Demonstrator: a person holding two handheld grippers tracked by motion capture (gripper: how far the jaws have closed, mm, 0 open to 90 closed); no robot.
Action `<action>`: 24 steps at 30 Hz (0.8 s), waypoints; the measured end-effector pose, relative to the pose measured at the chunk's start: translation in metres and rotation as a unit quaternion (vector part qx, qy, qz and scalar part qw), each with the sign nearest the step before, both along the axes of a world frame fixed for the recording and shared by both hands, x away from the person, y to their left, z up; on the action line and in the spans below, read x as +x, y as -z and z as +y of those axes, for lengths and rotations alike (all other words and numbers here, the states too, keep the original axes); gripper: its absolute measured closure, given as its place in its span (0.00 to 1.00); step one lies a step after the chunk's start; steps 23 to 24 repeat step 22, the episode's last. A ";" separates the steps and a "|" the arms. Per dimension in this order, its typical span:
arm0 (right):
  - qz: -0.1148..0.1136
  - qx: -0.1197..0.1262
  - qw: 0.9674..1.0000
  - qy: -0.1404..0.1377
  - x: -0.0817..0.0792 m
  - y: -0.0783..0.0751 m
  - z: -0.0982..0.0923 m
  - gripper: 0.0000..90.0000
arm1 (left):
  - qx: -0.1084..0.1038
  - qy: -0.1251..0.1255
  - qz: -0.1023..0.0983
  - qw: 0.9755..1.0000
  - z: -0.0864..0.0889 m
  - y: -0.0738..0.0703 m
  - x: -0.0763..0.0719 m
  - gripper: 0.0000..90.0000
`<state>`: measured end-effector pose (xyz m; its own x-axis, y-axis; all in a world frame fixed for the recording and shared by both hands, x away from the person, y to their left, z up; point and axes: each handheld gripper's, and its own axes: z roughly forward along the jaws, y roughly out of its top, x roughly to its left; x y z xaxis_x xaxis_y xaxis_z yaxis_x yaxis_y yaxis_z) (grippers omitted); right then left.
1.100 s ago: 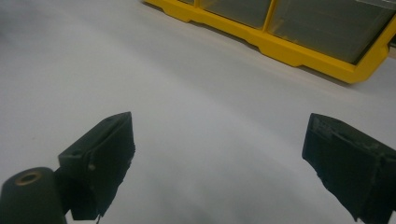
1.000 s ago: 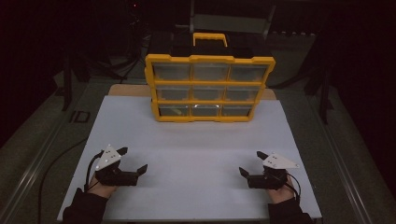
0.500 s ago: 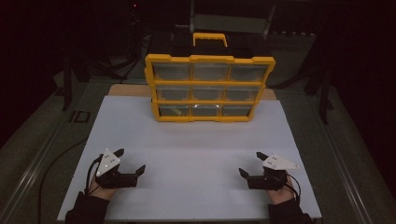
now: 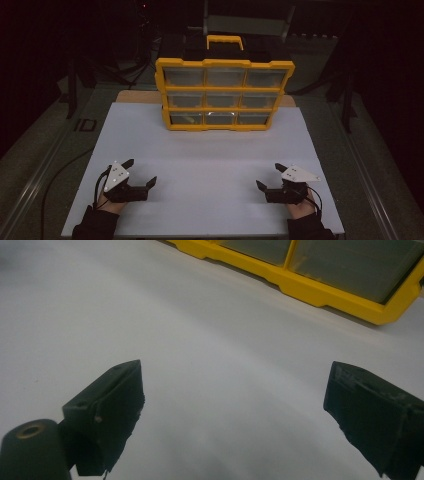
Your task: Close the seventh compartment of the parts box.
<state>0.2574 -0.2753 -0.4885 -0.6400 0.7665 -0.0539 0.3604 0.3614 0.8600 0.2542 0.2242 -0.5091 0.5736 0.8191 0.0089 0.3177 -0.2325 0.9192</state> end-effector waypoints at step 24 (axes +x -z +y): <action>0.005 -0.006 1.000 -0.001 0.001 0.004 0.002 0.10 | -0.019 -0.021 -0.021 0.999 -0.001 0.003 -0.001 0.01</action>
